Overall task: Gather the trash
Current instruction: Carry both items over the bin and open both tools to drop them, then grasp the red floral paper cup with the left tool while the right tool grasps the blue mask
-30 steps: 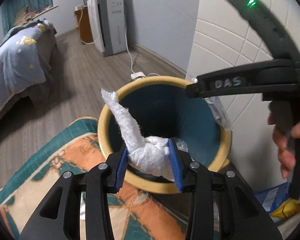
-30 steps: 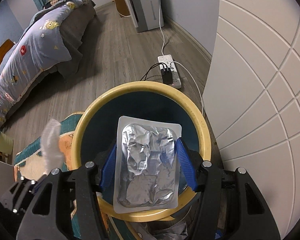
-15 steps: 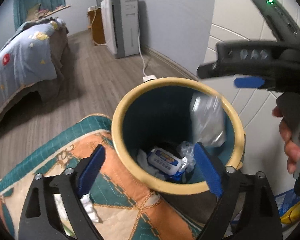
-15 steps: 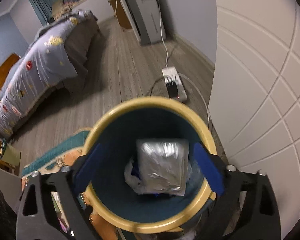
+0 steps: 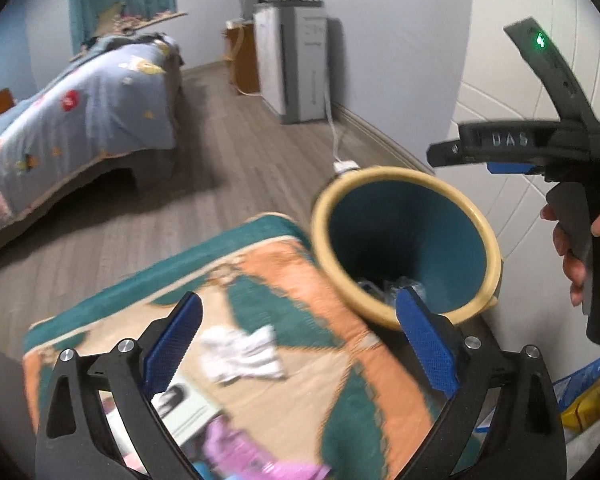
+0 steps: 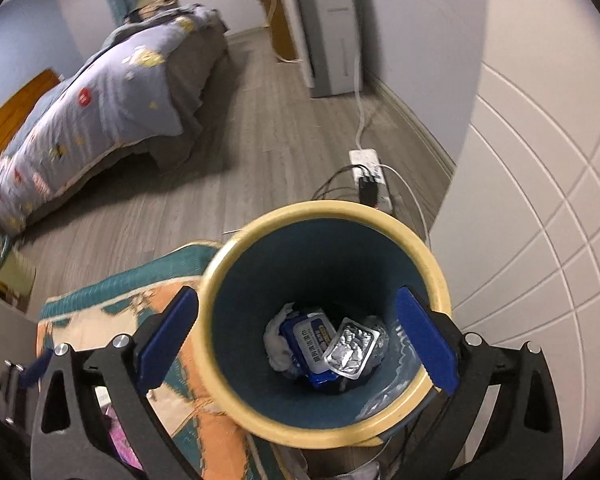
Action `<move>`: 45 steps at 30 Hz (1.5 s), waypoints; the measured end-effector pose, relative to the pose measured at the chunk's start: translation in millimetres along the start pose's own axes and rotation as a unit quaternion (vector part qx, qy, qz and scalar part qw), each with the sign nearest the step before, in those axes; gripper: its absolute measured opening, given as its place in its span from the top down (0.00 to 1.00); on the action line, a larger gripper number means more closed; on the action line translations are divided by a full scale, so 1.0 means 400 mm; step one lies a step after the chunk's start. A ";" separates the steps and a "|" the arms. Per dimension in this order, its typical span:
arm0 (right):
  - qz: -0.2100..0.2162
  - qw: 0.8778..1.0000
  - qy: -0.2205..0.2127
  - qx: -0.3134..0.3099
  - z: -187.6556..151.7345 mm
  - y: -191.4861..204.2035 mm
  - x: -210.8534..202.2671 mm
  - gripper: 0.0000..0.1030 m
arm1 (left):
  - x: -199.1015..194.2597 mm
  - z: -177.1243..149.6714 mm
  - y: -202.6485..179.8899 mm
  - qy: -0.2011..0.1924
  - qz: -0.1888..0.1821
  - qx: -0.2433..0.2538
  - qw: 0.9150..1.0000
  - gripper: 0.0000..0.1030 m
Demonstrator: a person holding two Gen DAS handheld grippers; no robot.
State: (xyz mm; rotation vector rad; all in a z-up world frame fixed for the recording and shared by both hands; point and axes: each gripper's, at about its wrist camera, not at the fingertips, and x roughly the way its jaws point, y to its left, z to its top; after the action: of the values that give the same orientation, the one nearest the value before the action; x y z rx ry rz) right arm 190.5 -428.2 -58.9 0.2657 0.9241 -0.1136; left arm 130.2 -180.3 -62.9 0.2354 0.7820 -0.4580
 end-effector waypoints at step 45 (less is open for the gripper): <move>0.019 0.982 0.143 -0.122 -0.456 0.515 -0.004 0.07 | -0.225 -0.471 0.433 0.154 0.168 -0.211 0.951 0.05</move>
State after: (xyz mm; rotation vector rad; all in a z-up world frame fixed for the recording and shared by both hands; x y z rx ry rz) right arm 91.9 -179.9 -125.5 0.0718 1.2065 0.0754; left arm 40.4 68.6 -121.7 0.0362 1.1007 0.0787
